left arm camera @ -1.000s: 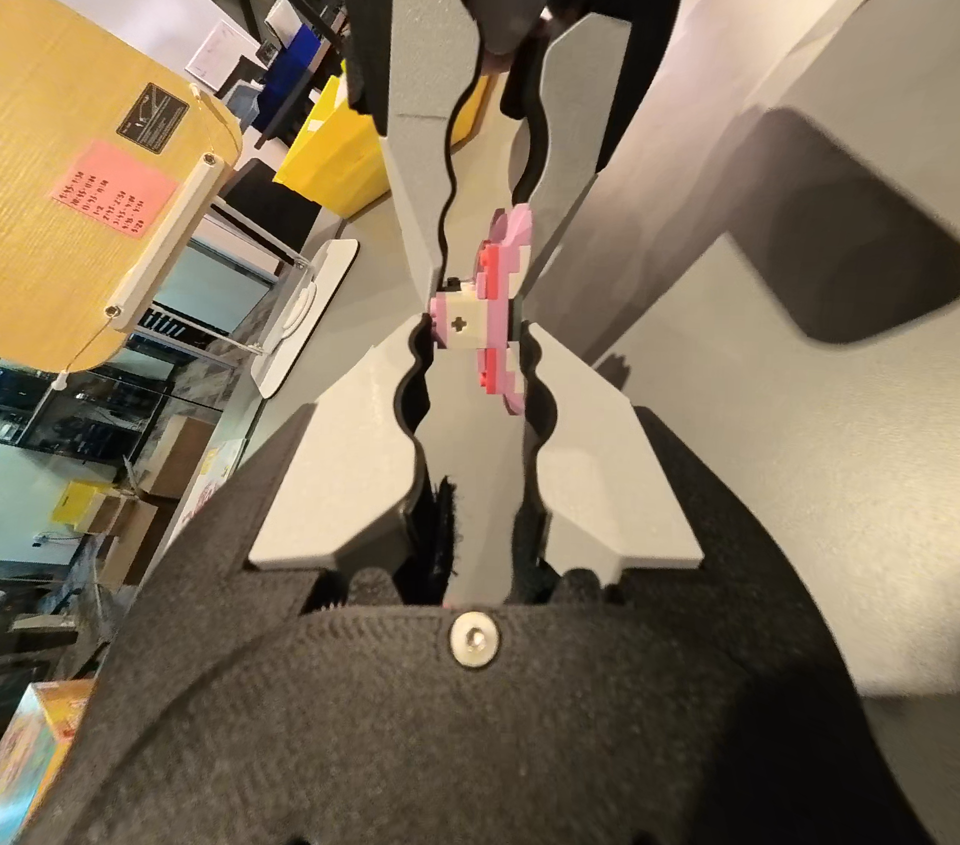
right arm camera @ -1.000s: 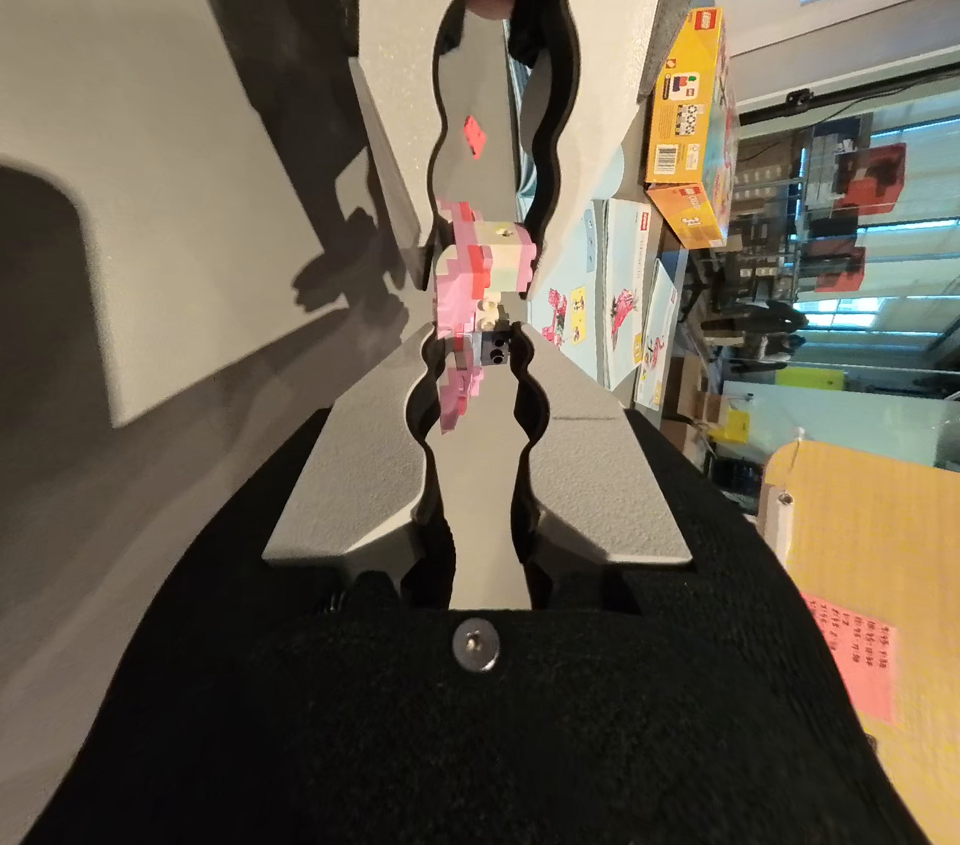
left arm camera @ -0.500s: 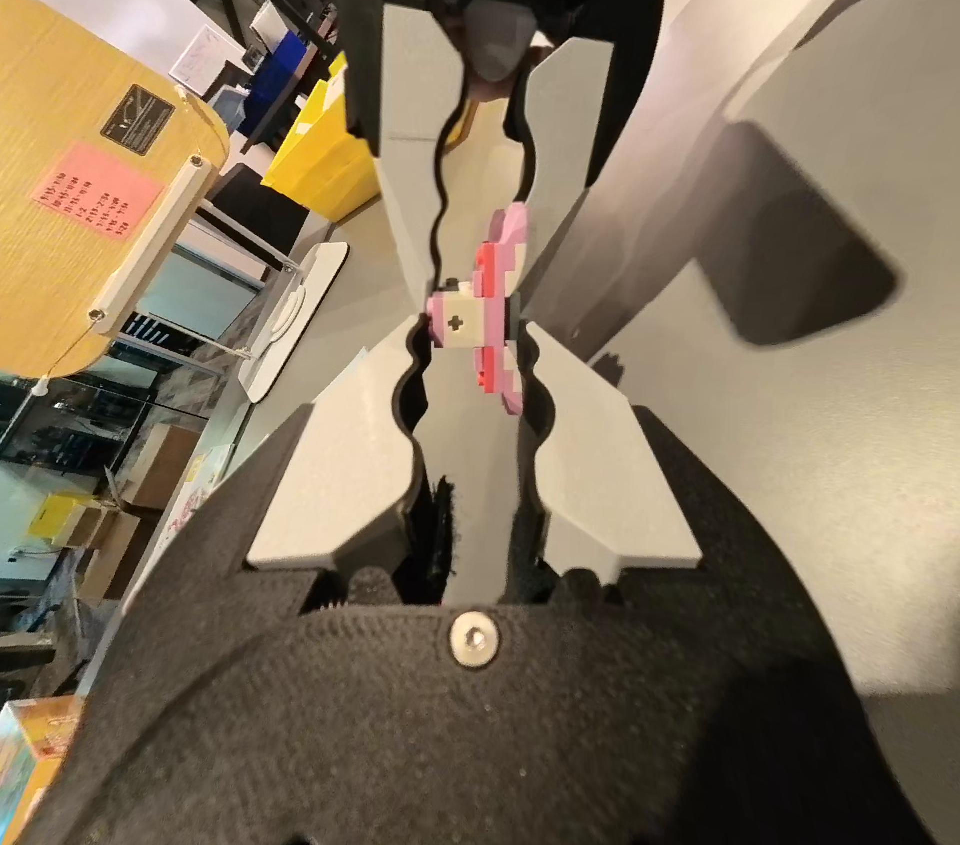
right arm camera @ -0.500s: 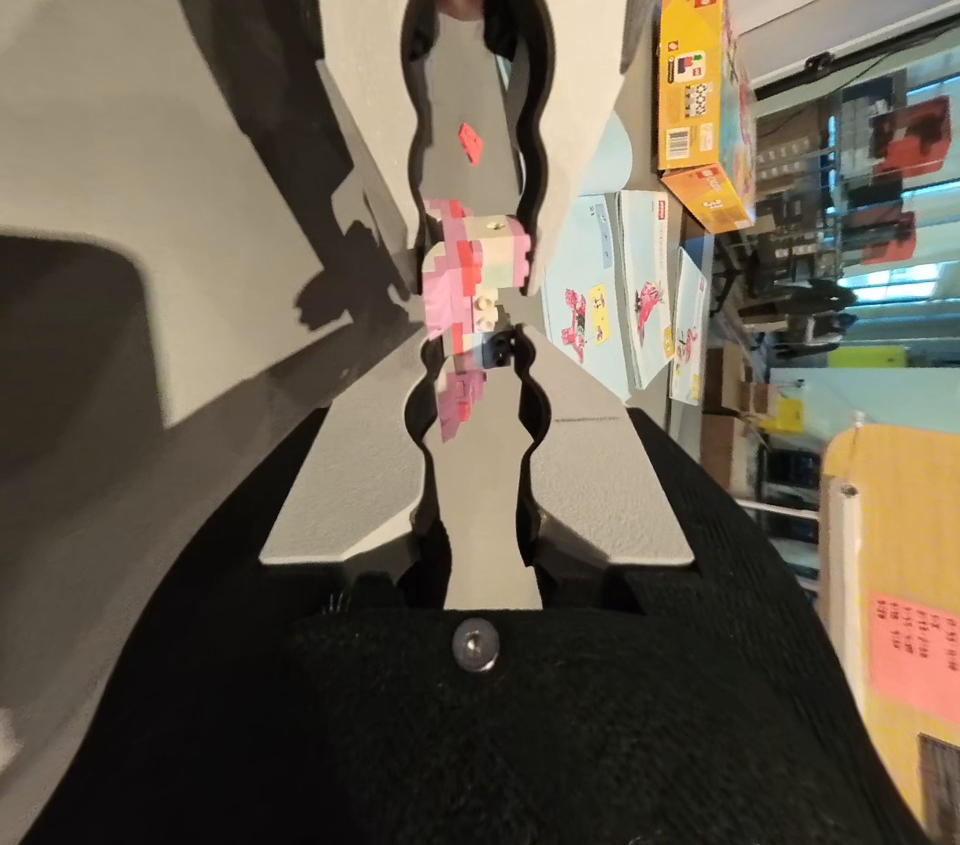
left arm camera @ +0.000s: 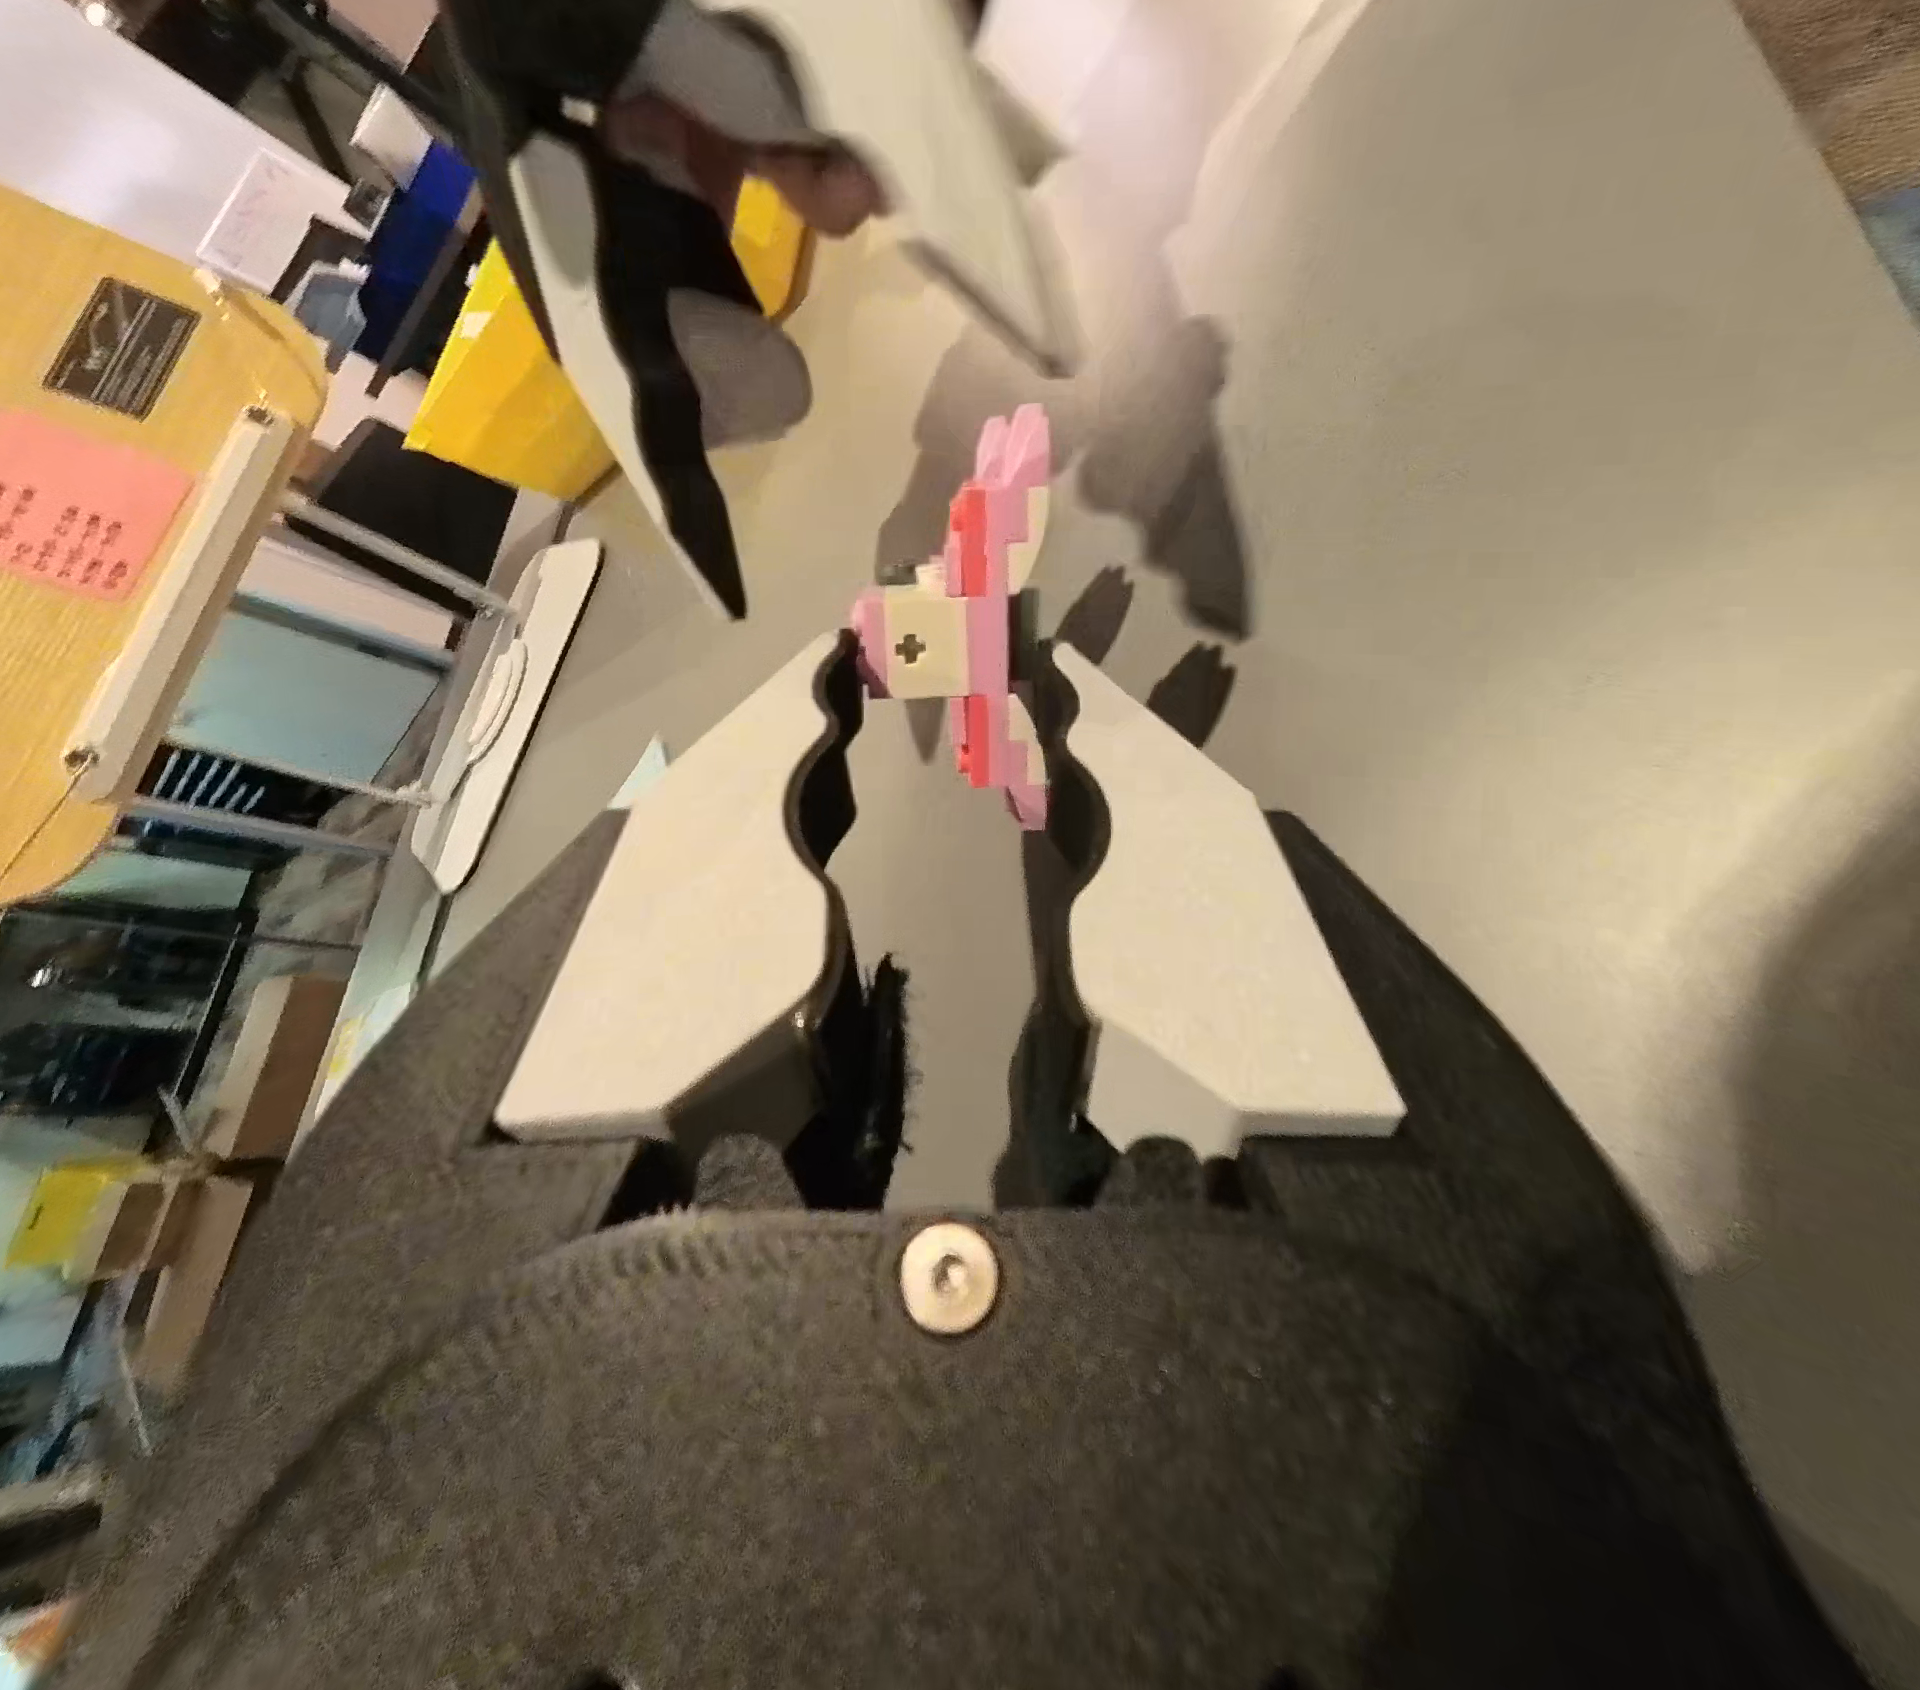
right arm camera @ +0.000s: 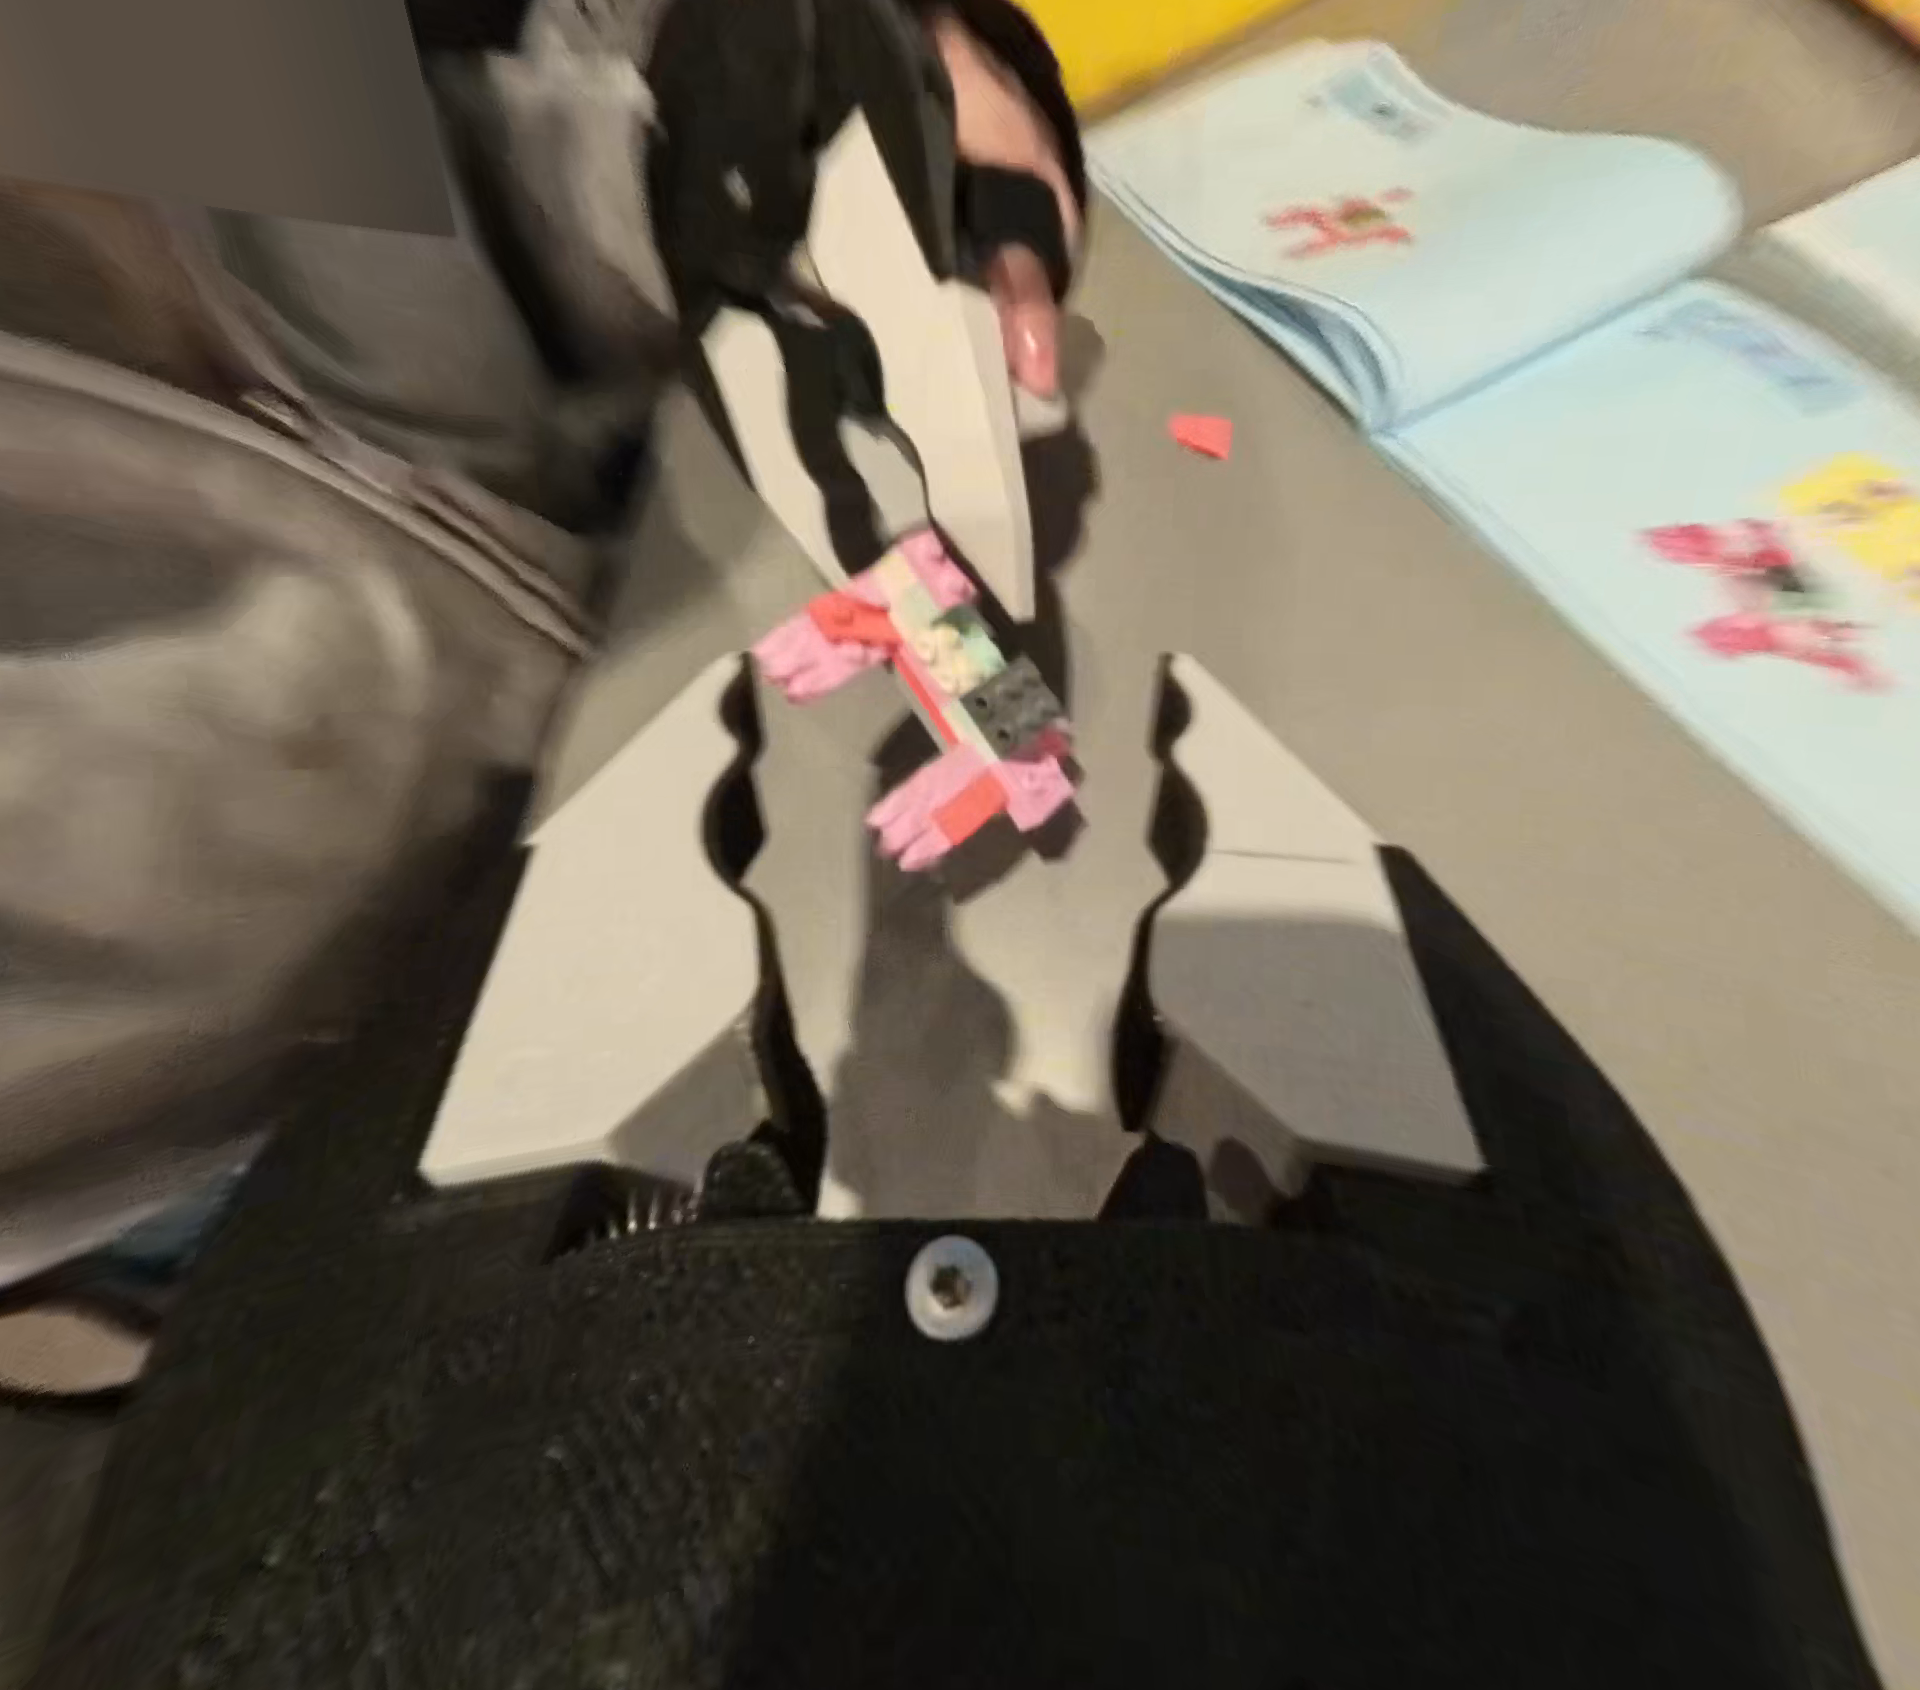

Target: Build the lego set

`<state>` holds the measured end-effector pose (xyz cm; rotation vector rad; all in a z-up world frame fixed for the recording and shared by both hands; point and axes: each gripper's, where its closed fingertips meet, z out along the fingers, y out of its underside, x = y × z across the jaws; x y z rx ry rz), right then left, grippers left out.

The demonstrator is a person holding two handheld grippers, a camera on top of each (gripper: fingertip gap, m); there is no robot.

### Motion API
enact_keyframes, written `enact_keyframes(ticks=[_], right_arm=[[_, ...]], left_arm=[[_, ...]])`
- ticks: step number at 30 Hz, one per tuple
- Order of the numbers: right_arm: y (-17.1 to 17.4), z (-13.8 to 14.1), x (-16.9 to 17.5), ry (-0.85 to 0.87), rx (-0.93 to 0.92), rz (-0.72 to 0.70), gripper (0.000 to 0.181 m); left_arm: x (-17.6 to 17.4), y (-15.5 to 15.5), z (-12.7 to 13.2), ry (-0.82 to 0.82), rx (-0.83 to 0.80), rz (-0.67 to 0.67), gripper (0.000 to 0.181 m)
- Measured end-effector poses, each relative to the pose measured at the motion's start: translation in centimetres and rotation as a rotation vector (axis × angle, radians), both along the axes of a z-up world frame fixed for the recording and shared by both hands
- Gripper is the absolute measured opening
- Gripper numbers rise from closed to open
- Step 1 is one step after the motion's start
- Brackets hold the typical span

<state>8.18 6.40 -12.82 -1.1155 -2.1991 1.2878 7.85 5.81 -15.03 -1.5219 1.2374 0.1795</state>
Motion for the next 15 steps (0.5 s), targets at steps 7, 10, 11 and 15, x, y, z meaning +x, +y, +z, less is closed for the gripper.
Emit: enact_keyframes(ticks=[7,10,11,15], right_arm=[[-1.3,0.4,1.4,-0.150,-0.380,0.195,0.054],[-1.7,-0.4,1.4,-0.202,-0.381,0.230,0.042],[-1.8,-0.8,1.4,-0.210,-0.362,0.239,0.039],[-2.3,-1.5,1.8,-0.241,-0.326,0.285,0.020]], left_arm=[[2.0,-1.7,0.2,0.069,0.108,-0.172,0.033],[2.1,-1.9,0.1,0.071,0.114,-0.185,0.033],[2.0,-1.8,0.2,0.070,0.122,-0.184,0.033],[2.2,-2.2,0.6,0.036,0.121,-0.206,0.033]])
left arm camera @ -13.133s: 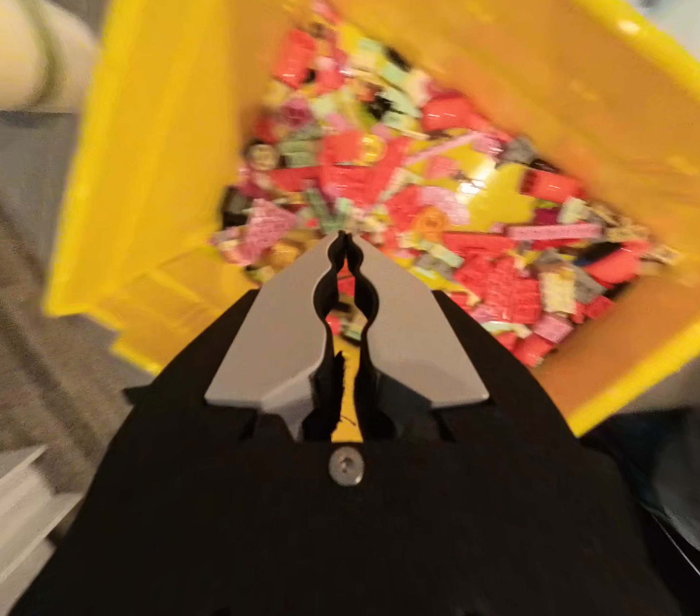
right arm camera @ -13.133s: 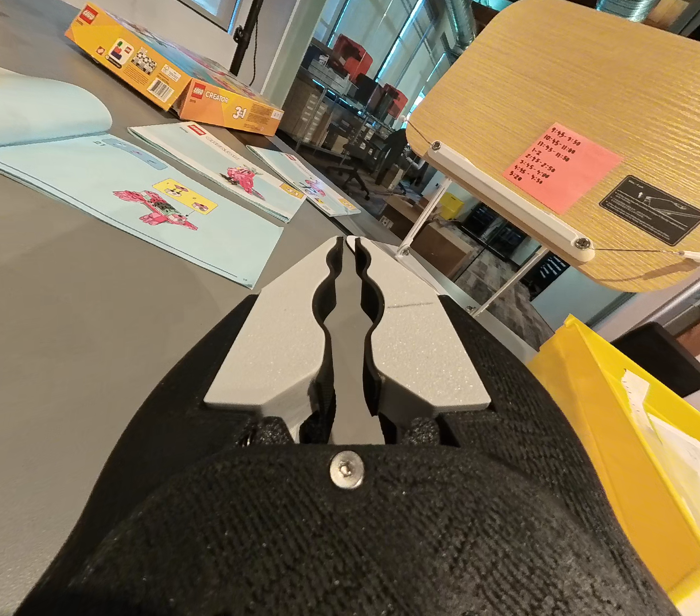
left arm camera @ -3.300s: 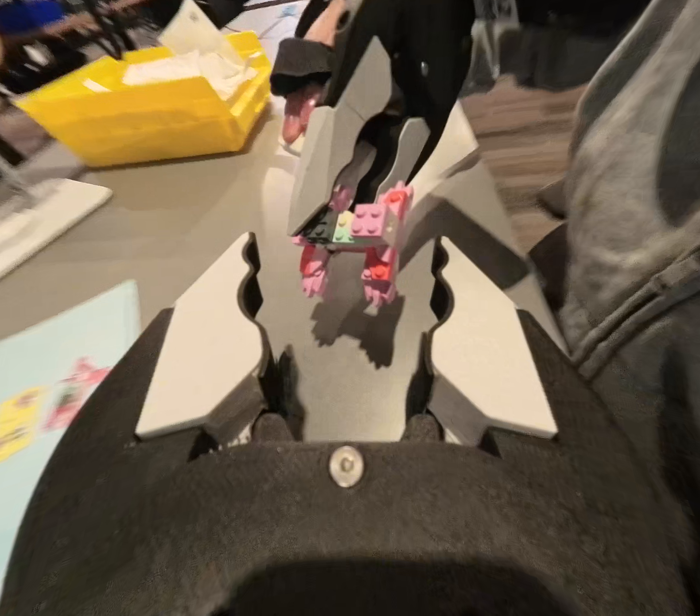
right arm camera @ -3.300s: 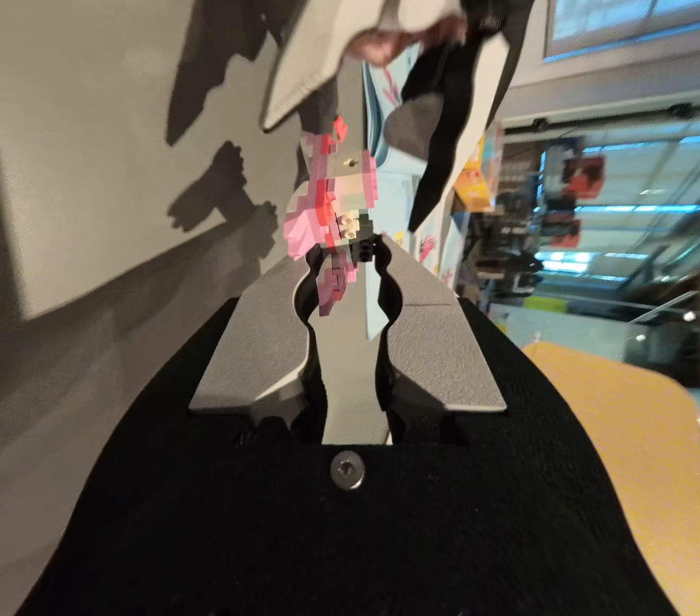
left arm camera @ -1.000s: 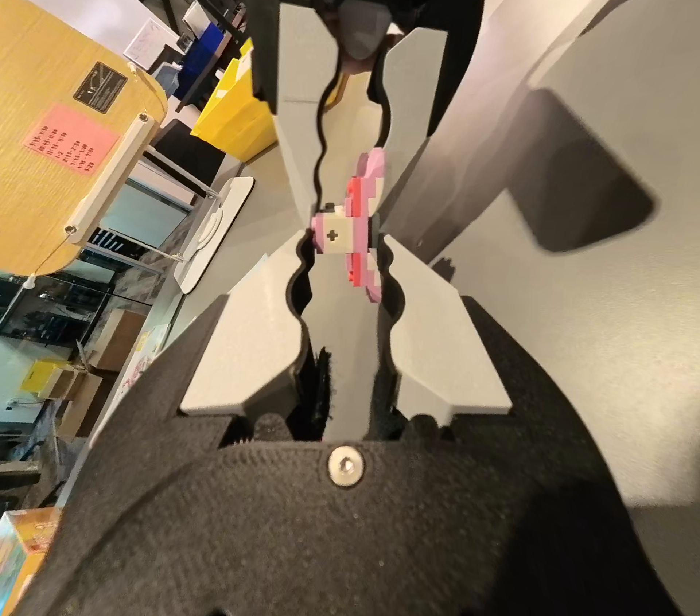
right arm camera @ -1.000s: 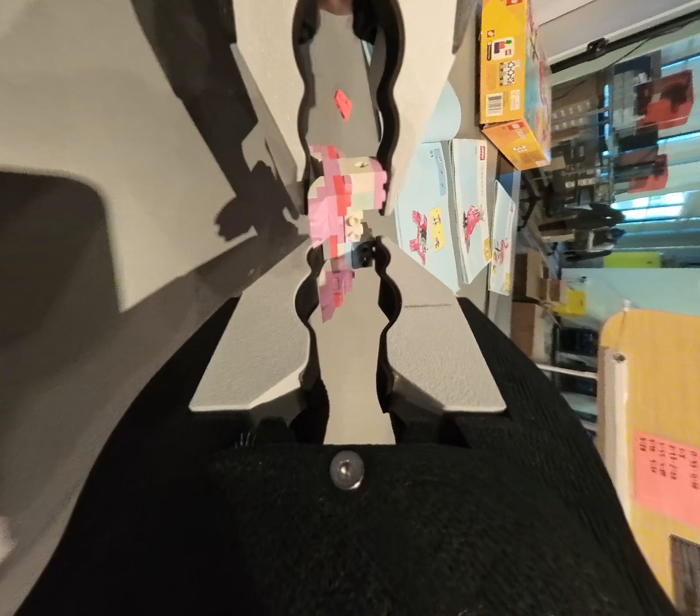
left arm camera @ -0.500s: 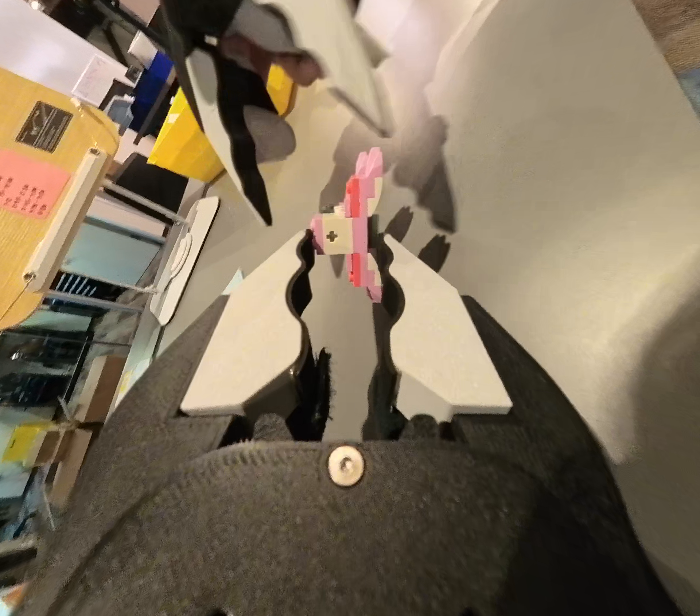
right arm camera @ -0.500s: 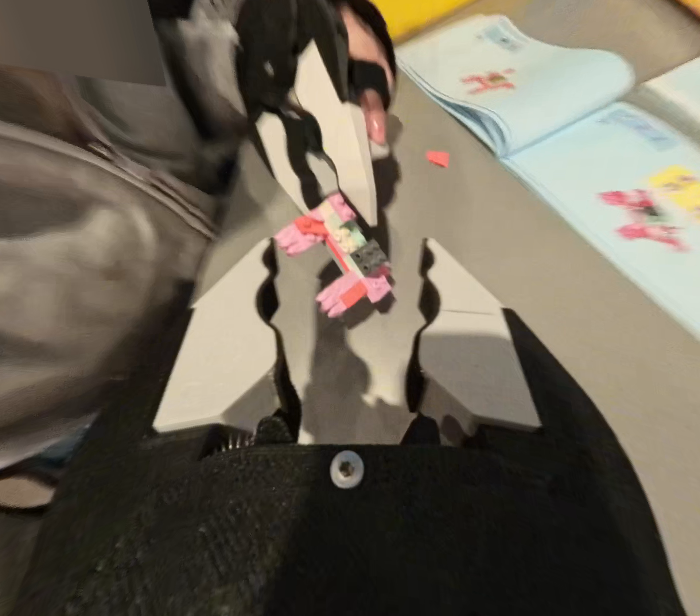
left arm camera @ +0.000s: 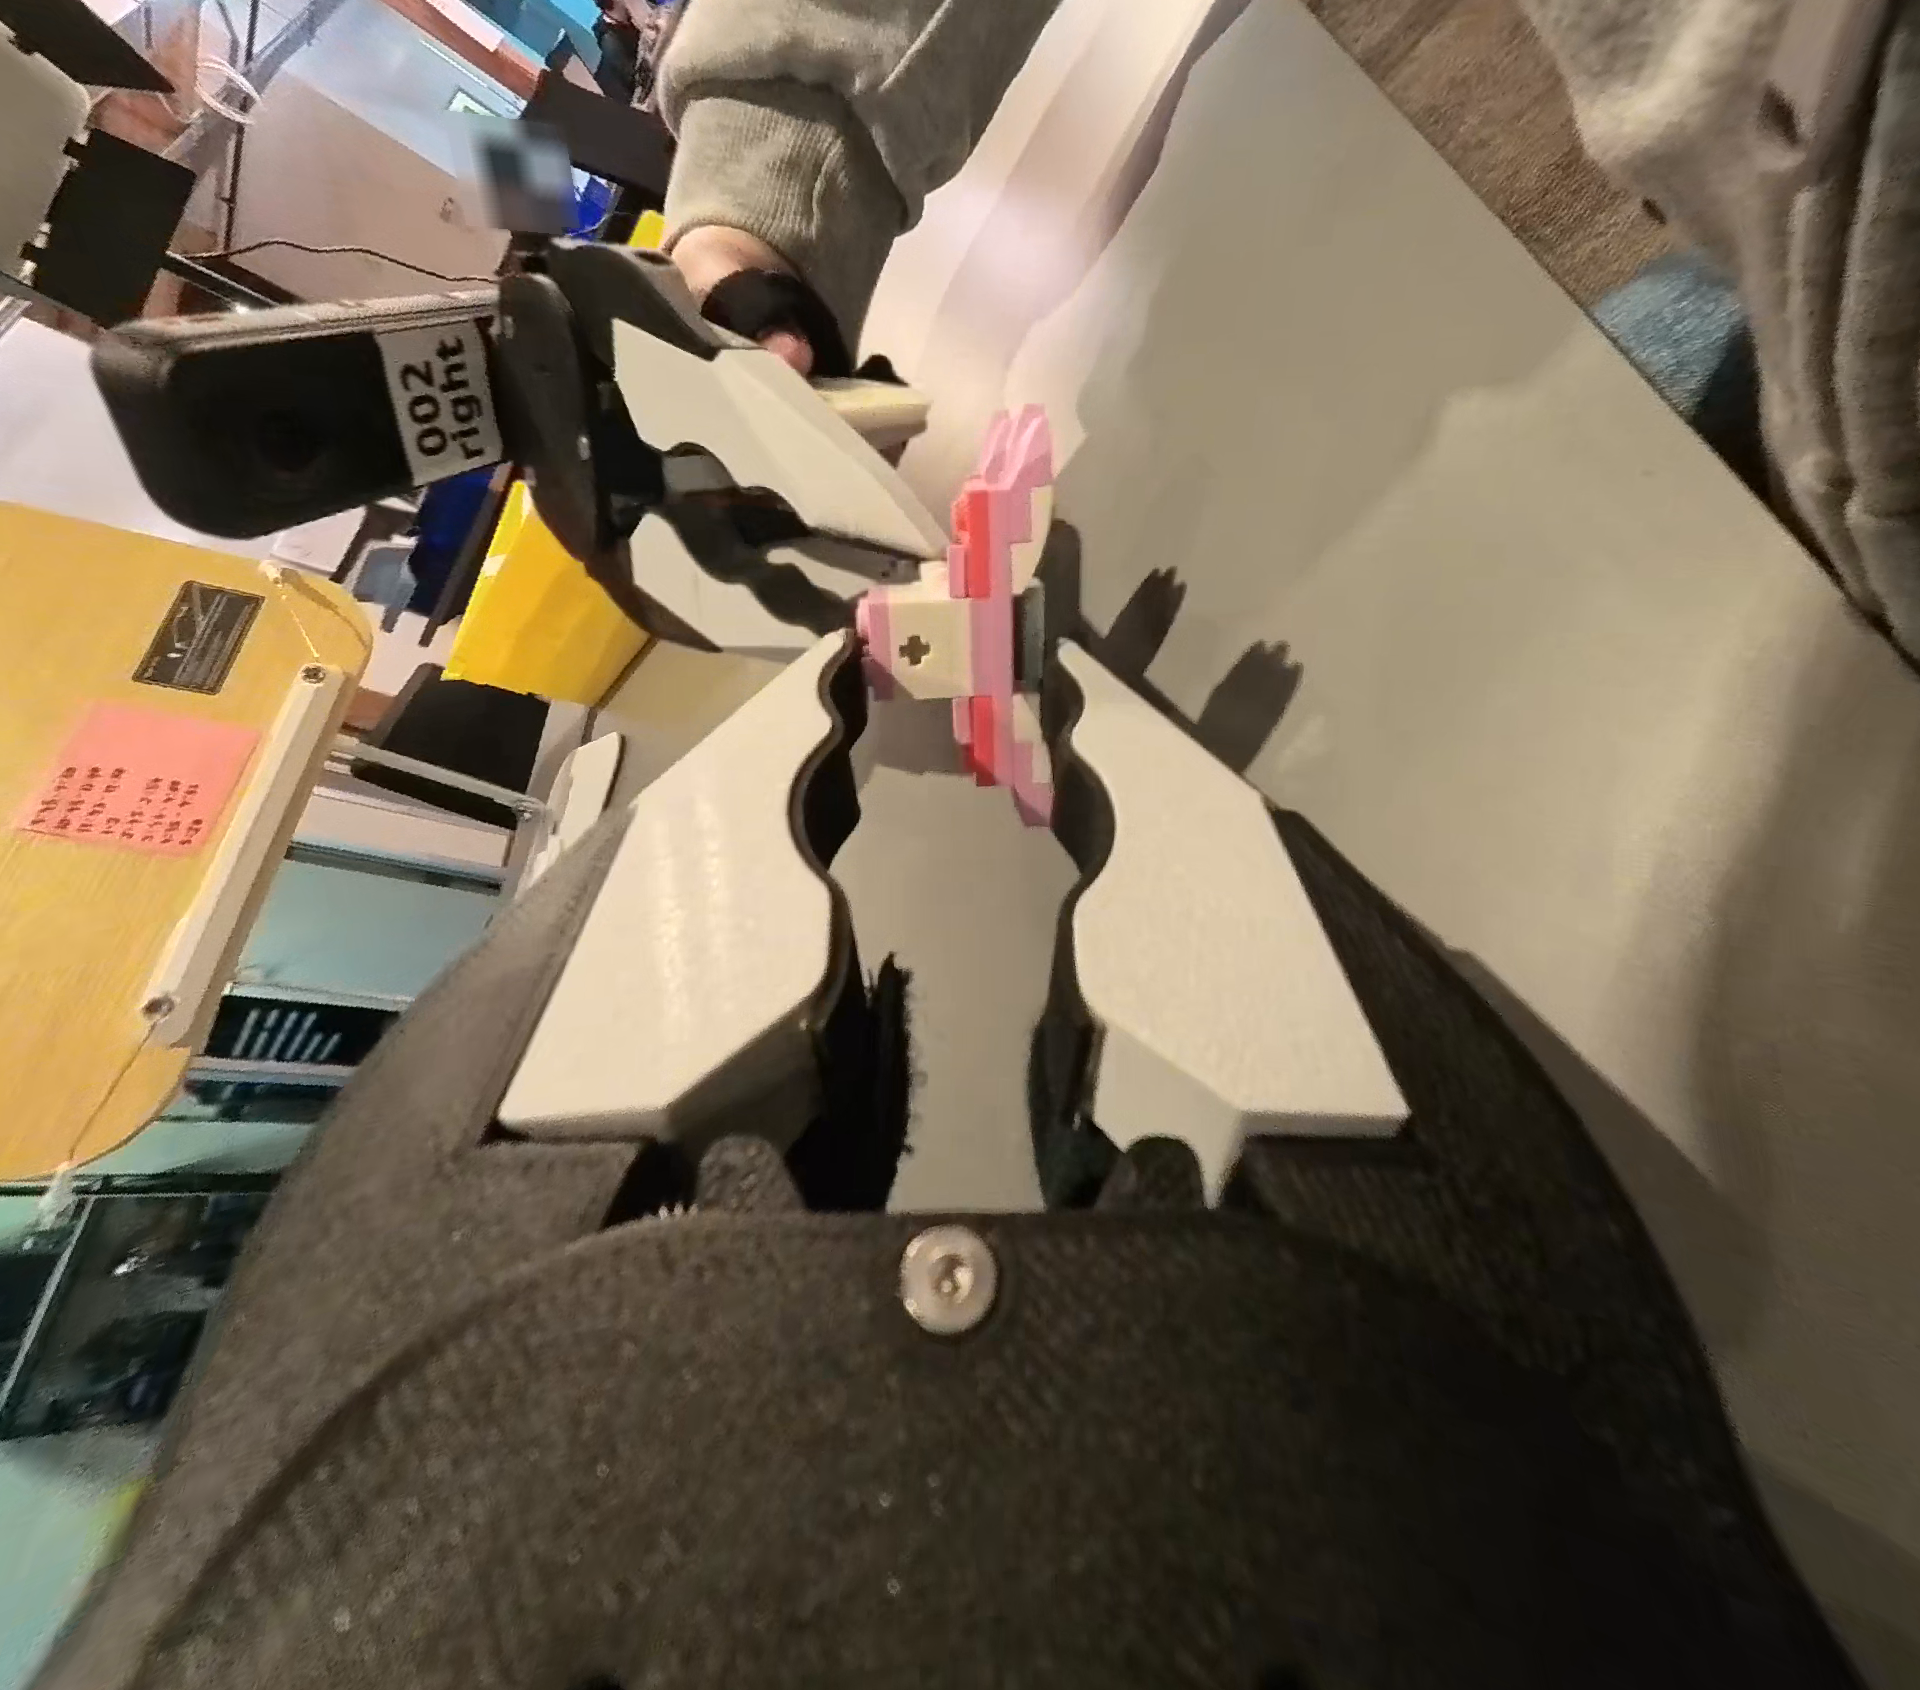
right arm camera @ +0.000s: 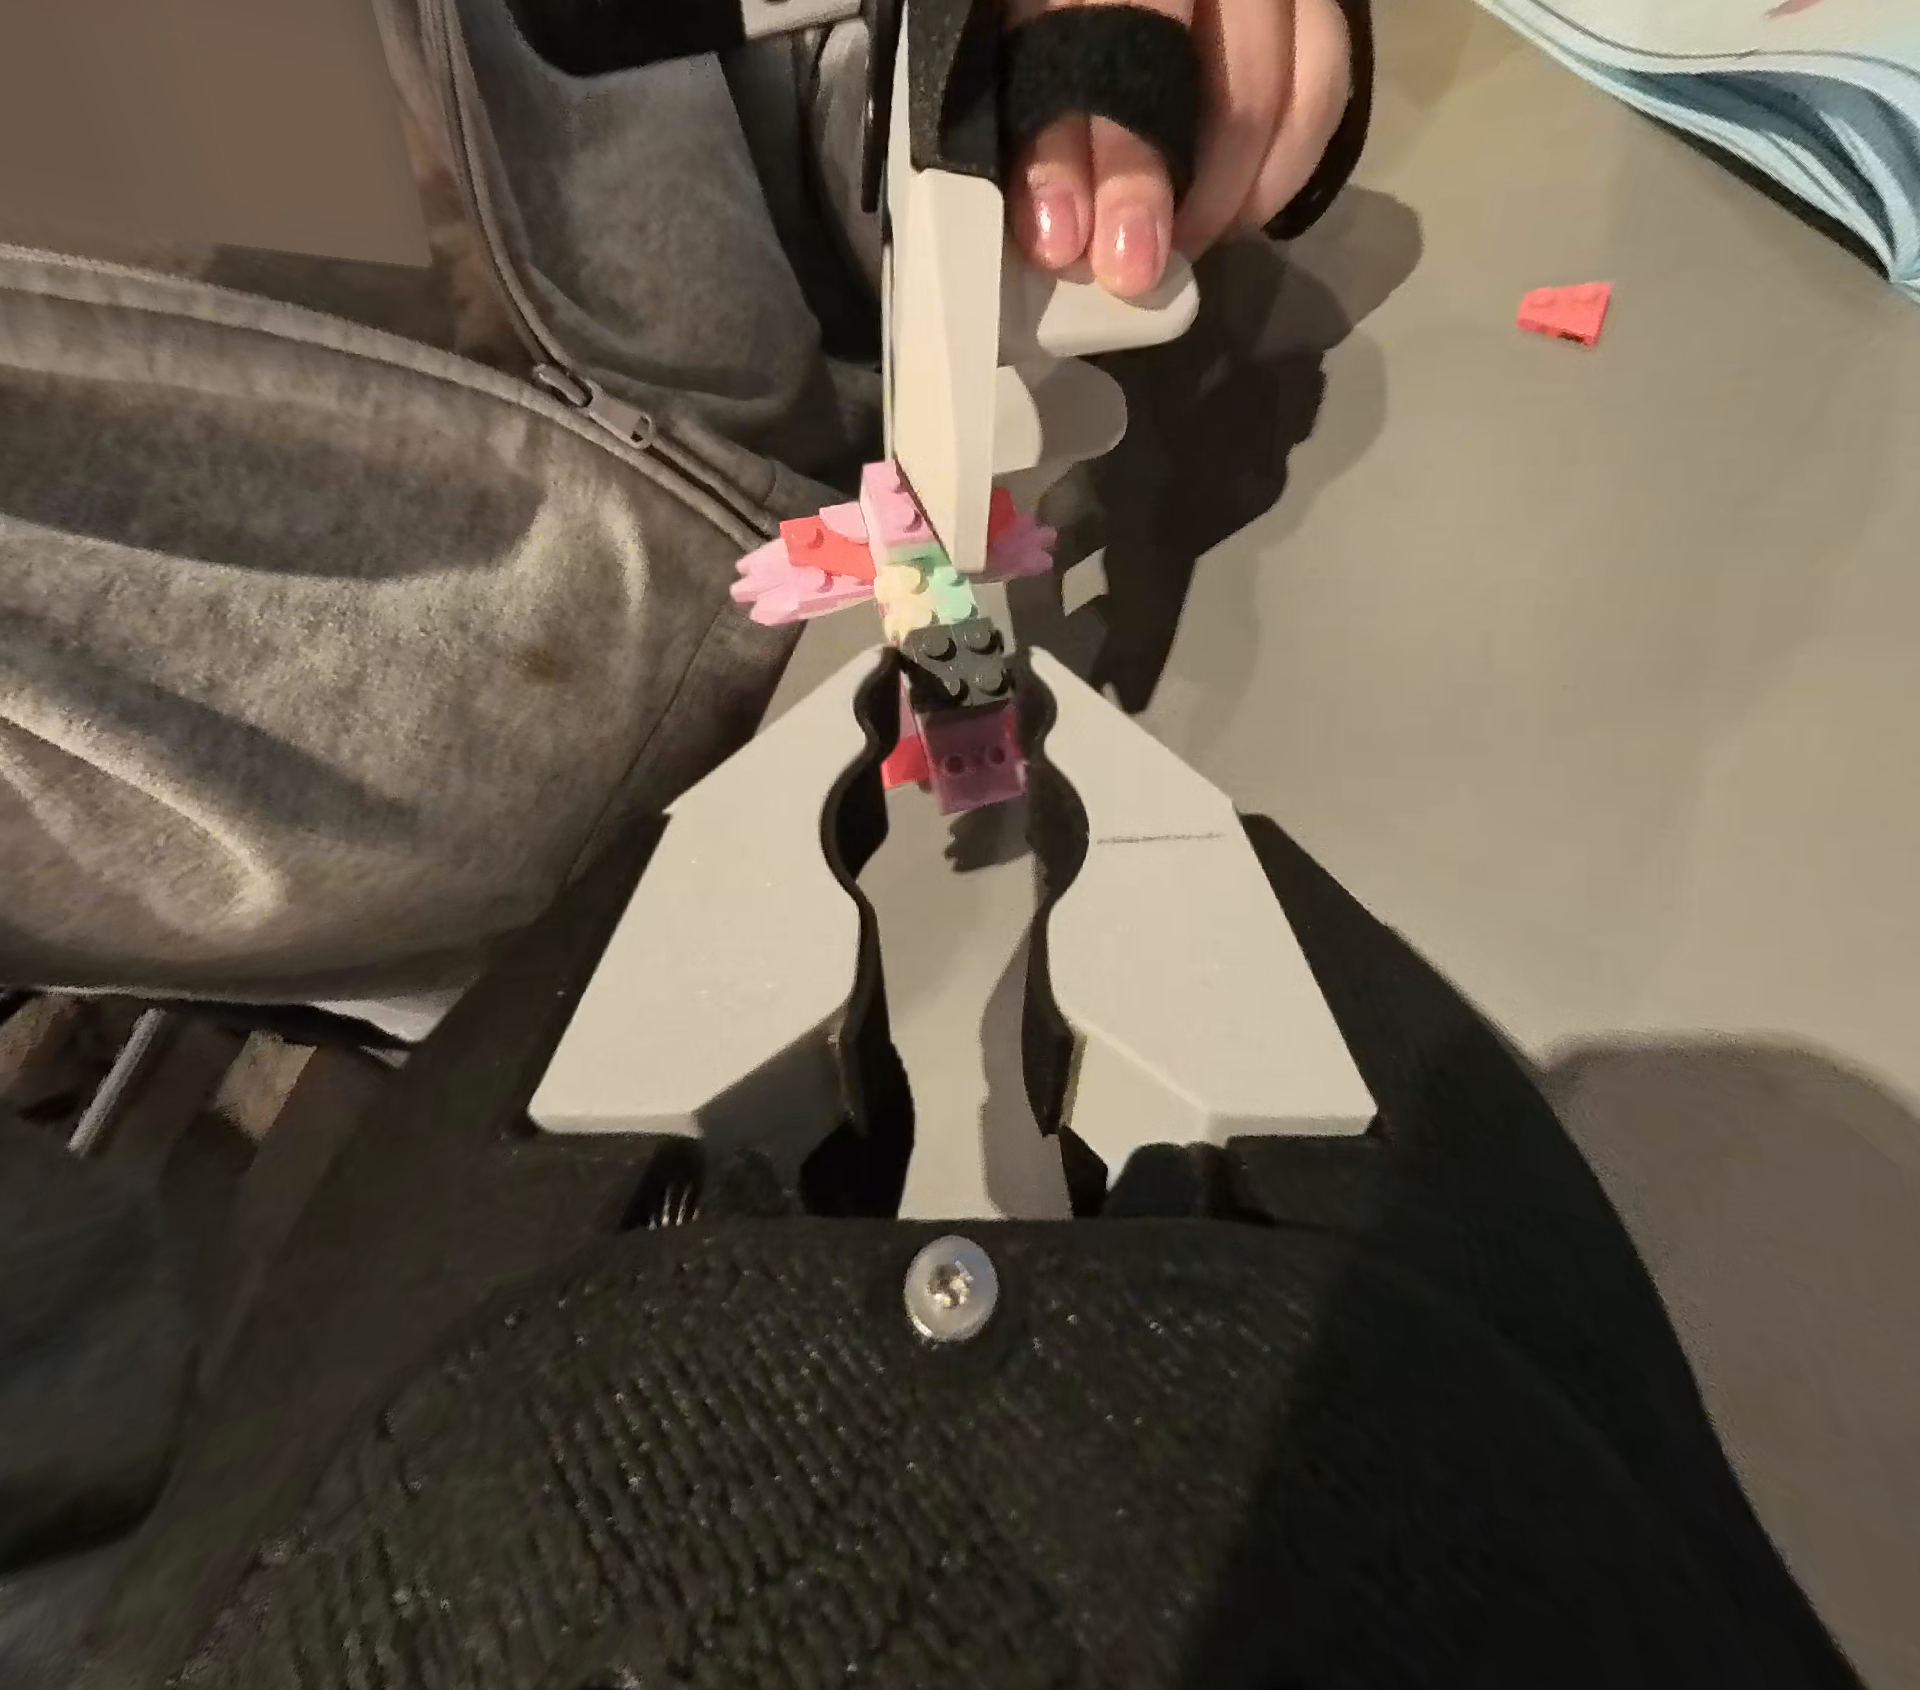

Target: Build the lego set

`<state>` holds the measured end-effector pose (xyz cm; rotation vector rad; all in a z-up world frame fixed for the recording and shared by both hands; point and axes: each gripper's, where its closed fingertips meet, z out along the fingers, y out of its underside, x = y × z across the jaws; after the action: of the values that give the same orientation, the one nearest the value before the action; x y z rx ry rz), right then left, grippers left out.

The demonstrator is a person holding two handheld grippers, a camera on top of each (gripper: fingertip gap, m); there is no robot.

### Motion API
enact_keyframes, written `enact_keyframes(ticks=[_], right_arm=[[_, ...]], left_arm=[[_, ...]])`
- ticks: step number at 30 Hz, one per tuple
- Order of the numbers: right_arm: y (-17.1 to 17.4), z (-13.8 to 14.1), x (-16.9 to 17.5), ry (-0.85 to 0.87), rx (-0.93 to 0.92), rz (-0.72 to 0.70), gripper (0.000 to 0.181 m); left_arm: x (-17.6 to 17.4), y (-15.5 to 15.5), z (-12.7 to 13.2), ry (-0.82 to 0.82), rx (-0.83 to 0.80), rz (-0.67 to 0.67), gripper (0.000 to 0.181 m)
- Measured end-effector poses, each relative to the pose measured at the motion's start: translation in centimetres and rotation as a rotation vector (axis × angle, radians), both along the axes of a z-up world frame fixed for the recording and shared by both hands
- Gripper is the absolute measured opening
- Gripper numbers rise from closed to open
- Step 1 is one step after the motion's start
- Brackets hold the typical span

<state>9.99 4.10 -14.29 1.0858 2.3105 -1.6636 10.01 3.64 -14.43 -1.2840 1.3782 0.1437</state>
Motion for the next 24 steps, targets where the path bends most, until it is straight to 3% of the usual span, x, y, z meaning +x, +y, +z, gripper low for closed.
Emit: enact_keyframes(ticks=[4,8,11,15,18,21,24], right_arm=[[0.4,0.0,-0.2,0.023,0.037,-0.002,0.019],[3.7,-1.2,-1.9,0.106,0.249,-0.147,0.019],[6.2,-3.2,-3.4,0.153,0.496,-0.267,0.019],[6.2,-3.7,-4.3,0.208,0.567,-0.313,0.020],[5.8,-3.9,-4.3,0.206,0.555,-0.298,0.050],[6.2,-2.3,-5.0,0.293,0.484,-0.362,0.066],[9.7,1.2,-6.8,0.512,0.417,-0.617,0.051]], left_arm=[[-0.4,0.4,0.0,-0.052,-0.041,0.051,0.033],[-2.2,1.8,1.7,-0.239,-0.064,0.166,0.072],[-3.3,1.8,4.4,-0.427,-0.017,0.180,0.073],[-4.6,2.0,5.6,-0.572,-0.041,0.197,0.070],[-5.5,2.4,6.2,-0.656,-0.044,0.219,0.070],[-6.4,2.8,6.4,-0.714,-0.063,0.253,0.069],[-7.7,3.7,6.2,-0.750,-0.070,0.333,0.064]])
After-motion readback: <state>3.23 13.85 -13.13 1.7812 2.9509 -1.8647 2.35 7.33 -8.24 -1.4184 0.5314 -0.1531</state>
